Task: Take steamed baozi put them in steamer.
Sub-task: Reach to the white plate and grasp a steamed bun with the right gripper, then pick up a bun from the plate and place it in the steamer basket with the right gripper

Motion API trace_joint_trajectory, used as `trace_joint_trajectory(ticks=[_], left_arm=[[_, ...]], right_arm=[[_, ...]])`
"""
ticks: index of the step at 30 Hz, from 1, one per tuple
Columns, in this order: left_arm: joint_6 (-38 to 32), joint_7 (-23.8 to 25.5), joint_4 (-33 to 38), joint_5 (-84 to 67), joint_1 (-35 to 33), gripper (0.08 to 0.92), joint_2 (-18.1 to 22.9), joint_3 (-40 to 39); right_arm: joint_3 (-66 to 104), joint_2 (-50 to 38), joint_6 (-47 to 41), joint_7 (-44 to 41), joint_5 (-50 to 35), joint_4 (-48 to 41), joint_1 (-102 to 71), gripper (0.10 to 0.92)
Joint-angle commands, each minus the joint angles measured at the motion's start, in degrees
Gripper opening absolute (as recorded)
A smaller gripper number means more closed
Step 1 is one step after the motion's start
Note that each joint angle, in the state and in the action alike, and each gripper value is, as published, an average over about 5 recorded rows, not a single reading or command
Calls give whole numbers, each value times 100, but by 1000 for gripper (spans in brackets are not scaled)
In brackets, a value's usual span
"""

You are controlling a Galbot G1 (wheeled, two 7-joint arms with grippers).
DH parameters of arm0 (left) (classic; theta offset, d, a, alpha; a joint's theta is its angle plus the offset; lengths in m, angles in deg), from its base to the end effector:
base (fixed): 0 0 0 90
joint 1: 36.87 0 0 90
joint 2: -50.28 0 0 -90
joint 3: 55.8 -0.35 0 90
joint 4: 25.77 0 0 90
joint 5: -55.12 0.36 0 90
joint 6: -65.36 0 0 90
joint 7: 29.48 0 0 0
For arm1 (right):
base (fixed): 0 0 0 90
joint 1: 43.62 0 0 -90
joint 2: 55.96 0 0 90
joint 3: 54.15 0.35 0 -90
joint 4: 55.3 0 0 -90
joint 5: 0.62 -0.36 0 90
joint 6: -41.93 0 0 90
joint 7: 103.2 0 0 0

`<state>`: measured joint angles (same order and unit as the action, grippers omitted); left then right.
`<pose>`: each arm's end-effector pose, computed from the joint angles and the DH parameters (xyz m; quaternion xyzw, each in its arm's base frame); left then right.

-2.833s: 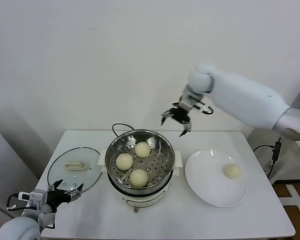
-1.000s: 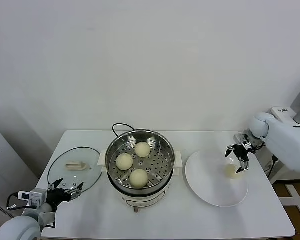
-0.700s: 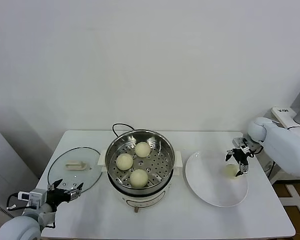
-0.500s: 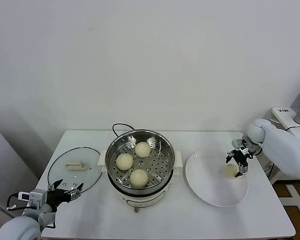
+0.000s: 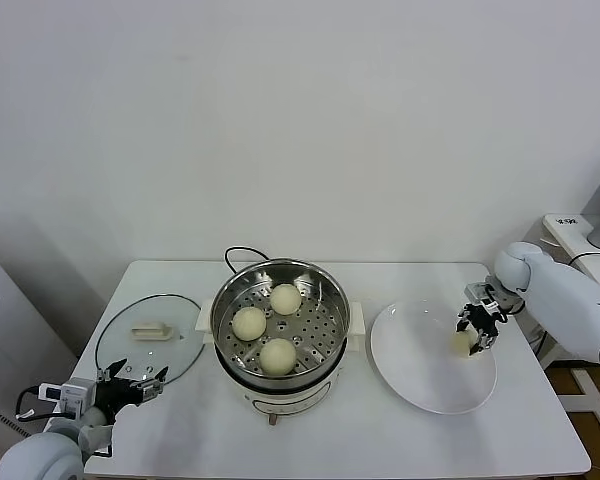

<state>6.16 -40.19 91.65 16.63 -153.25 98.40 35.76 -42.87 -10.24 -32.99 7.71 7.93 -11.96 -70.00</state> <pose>0.2278 0.1295 -0.2596 -0.0528 -0.9523 -0.0651 0.2934 0.5654 -0.2537 -0.2265 0.5614 -0.4674 0.5442 0.4125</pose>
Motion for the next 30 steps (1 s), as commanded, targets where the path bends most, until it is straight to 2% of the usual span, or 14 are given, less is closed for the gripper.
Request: trace_joint_trajectory(ticks=[1, 14, 30], left_arm=[[4, -5, 4, 6, -2, 823, 5, 1], [26, -47, 36, 23, -7, 823, -20, 22], [45, -68, 90, 105, 36, 823, -61, -15]], right_arm=[[-344, -110, -78, -81, -254, 220, 302, 509], [-3148, -633, -1643, -378, -3208, 2013, 2967, 509], [-4892, 489, -3146, 247, -5723, 3220, 5204, 513]])
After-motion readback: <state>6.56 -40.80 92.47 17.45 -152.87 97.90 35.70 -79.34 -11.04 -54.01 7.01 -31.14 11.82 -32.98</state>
